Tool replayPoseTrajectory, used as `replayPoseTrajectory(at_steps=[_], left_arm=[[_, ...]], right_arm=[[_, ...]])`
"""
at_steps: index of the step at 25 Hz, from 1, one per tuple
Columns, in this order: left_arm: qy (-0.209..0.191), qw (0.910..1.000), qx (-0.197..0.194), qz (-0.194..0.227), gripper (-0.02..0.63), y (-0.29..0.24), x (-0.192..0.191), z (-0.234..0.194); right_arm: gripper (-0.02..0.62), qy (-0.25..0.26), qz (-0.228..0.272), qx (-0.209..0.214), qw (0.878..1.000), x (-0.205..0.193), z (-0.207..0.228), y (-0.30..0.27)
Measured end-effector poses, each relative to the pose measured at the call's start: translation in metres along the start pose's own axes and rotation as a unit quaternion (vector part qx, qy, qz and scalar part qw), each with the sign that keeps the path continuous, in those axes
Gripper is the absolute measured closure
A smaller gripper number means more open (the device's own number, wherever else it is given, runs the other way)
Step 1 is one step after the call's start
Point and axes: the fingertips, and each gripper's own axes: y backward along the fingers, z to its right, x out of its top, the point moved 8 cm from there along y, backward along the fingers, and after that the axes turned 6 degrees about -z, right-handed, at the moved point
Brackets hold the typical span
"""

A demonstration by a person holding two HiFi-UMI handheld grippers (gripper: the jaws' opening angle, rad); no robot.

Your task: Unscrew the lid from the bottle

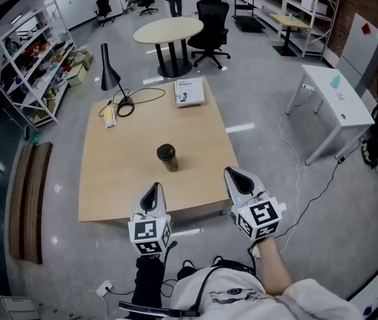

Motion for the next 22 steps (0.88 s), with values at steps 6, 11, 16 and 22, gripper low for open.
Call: replayPoseTrajectory(at_steps=[6,11,16,22], left_arm=[[-0.004,0.9999,-0.003,-0.01,0.603,-0.015,-0.009,0.013],[-0.021,0.9985,-0.026,-0.043,0.573,-0.048,-0.048,0.016],[0.006,0.9906,-0.053,-0.126,0.346,-0.106,-0.121,-0.012],[0.035,0.9796,-0.079,-0.181,0.043,-0.202,-0.21,-0.043]], right_arm=[[0.591,0.003,0.017,0.013,1.0,-0.002,0.014,0.007],[0.555,-0.012,0.01,0.024,1.0,-0.014,0.03,-0.001],[0.555,-0.02,-0.011,0.026,0.999,-0.023,0.041,-0.032],[0.555,-0.021,-0.063,-0.005,0.998,-0.037,0.064,-0.083]])
